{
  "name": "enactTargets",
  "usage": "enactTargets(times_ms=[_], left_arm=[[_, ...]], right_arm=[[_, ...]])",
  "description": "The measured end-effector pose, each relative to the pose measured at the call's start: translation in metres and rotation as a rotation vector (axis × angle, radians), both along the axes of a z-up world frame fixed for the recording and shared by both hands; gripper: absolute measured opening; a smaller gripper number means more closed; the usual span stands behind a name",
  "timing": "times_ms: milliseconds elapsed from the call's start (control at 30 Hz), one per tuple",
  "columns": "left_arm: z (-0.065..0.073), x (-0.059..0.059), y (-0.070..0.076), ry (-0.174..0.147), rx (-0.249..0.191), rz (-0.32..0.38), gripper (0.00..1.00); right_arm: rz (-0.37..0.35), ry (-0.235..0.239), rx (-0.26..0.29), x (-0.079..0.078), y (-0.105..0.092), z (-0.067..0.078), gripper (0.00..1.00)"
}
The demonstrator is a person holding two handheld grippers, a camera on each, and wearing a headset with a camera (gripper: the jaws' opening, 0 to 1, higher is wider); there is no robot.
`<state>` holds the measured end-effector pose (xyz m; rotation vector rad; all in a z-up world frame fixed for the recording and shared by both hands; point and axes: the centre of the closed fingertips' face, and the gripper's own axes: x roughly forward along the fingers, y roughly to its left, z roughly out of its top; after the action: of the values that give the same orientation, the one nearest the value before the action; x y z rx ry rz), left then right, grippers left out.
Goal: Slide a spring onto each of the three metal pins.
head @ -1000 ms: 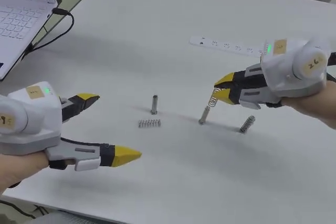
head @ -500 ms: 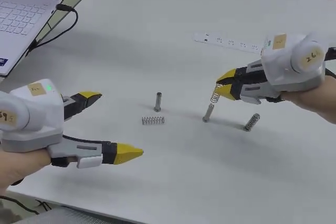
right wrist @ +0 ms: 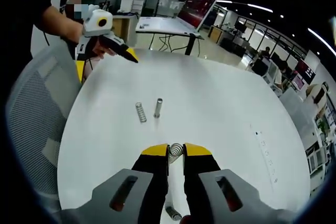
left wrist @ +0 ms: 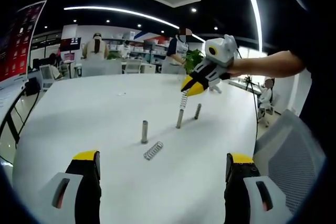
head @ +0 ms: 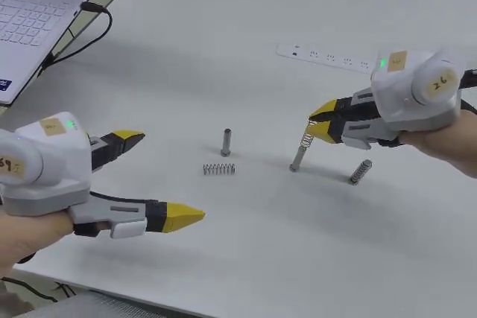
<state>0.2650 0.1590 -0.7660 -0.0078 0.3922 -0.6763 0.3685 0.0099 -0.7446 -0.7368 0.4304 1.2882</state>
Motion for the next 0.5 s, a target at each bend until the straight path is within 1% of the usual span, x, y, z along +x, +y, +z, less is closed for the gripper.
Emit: enactTargets(times_ms=[200, 500], left_arm=[[-0.0001, -0.0001, 0.0014, 0.000, 0.000, 0.003, 0.97], [-0.0012, -0.0006, 0.0016, 0.002, 0.001, 0.004, 0.96]], right_arm=[[-0.005, 0.012, 0.007, -0.0008, 0.0002, -0.0024, 0.07], [-0.003, 0.018, 0.002, -0.0022, -0.0002, -0.0060, 0.07]])
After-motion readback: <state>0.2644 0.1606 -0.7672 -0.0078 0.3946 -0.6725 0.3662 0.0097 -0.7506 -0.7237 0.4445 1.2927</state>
